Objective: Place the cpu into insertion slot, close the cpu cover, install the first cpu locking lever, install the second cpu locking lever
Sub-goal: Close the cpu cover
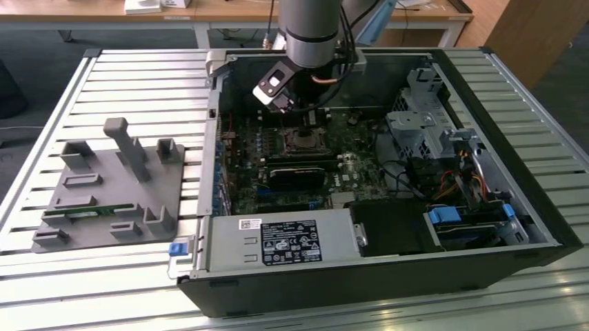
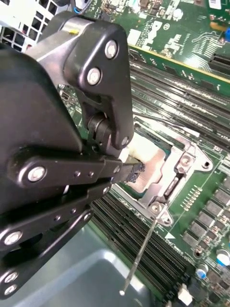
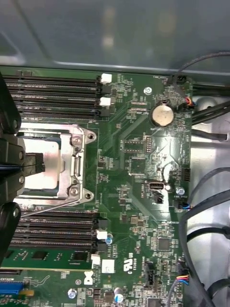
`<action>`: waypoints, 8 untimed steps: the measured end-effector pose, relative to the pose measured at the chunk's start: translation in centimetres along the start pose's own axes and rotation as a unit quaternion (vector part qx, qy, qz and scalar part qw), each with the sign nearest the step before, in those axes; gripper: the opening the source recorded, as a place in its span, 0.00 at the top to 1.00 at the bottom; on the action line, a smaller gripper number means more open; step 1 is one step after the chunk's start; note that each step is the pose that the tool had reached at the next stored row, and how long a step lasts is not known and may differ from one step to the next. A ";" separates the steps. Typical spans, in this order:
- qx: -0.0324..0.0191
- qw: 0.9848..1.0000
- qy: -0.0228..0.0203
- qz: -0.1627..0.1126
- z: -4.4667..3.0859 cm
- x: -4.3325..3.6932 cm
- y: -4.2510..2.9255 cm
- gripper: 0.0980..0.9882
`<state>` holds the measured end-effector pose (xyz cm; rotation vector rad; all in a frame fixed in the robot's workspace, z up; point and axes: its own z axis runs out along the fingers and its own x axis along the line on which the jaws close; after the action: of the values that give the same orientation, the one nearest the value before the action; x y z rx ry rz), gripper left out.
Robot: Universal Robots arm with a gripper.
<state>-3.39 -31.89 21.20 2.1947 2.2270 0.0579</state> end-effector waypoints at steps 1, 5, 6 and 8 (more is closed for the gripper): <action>0.000 1.000 0.000 0.000 0.00 0.00 0.08 0.99; 0.000 1.000 0.000 0.000 0.01 0.00 0.23 0.99; 0.000 1.000 0.000 0.000 0.01 0.00 0.27 0.99; 0.000 1.000 0.000 0.000 0.01 0.00 0.30 0.99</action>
<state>-3.09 -31.89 21.20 2.1949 2.2271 0.0576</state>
